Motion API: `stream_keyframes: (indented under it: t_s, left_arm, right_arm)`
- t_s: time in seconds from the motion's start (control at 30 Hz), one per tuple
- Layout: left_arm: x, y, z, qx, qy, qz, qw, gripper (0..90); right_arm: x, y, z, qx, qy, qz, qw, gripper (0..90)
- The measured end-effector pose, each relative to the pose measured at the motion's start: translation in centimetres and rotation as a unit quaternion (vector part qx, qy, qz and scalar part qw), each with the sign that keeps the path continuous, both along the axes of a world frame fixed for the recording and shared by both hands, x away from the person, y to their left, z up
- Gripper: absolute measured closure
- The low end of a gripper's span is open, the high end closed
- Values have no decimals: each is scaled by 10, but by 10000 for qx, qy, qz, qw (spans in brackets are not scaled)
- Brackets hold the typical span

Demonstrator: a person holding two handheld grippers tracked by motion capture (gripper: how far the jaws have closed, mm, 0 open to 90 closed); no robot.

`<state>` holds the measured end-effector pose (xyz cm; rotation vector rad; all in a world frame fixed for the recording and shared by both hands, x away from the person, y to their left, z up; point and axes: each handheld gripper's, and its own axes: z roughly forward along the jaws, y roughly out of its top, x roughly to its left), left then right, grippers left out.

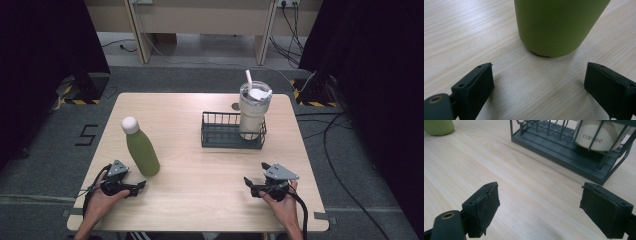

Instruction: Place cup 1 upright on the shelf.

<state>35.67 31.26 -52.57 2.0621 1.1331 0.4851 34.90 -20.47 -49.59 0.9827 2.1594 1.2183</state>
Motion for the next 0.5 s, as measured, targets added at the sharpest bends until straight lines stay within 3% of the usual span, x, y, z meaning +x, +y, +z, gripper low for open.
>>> stream_keyframes:
  t_s: [0.2,0.37,0.5]
  left_arm:
    - [0,0,0,-3,-2,2,10000,81]
    - [0,0,0,-1,-3,2,10000,81]
    - [0,0,0,3,0,3,10000,81]
  right_arm:
    - [-3,0,-4,-125,147,22,9998,154]
    - [-5,2,-8,-438,343,48,9984,157]
    - [-5,4,-11,-545,434,88,9975,157]
